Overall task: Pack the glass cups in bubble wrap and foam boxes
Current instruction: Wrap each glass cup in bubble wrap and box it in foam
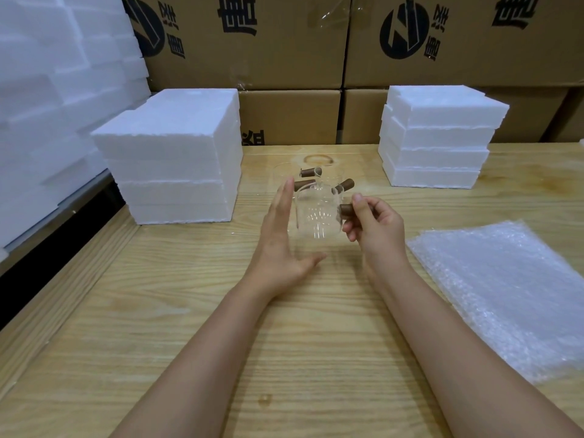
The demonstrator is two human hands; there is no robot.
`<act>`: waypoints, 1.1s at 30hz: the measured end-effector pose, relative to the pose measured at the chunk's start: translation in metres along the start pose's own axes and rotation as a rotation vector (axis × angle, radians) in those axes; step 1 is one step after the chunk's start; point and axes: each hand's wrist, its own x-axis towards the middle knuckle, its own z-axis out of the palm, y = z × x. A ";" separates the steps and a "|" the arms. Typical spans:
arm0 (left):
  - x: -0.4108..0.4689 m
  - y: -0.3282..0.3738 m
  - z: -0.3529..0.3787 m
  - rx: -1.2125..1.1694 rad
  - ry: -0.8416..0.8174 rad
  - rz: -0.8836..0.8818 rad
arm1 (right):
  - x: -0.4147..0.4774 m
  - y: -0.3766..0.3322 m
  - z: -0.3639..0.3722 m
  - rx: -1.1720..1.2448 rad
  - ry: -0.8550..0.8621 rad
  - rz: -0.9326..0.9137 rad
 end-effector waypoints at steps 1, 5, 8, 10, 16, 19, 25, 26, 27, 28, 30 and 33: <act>0.001 -0.001 0.001 0.035 0.020 0.048 | 0.000 0.001 0.001 -0.022 -0.007 0.013; 0.002 -0.002 0.001 -0.053 0.107 0.083 | -0.003 0.004 0.004 -0.088 -0.022 0.047; 0.002 -0.001 0.001 -0.071 0.123 0.040 | -0.006 0.004 0.005 -0.201 0.012 0.040; 0.002 0.001 0.001 -0.081 0.139 0.039 | -0.007 0.002 0.008 -0.315 0.018 0.032; 0.001 0.002 0.001 -0.074 0.132 0.019 | -0.012 -0.006 0.022 -0.491 -0.110 0.019; 0.000 0.002 0.001 -0.046 0.119 0.026 | -0.012 -0.009 0.022 -0.571 -0.134 -0.001; 0.001 -0.001 0.004 -0.045 0.120 0.003 | -0.014 -0.012 0.021 -0.718 -0.237 0.060; 0.001 -0.001 0.004 -0.058 0.117 -0.012 | -0.014 -0.013 0.022 -0.758 -0.255 0.063; 0.001 -0.001 0.003 -0.064 0.115 -0.024 | -0.014 -0.013 0.022 -0.801 -0.272 0.062; 0.000 -0.001 0.003 -0.062 0.115 -0.031 | -0.014 -0.014 0.023 -0.844 -0.288 0.059; 0.000 -0.001 0.002 -0.065 0.118 -0.041 | -0.013 -0.015 0.022 -0.900 -0.329 0.038; 0.000 0.002 0.000 -0.104 0.112 -0.071 | -0.010 -0.017 0.015 -0.923 -0.428 -0.025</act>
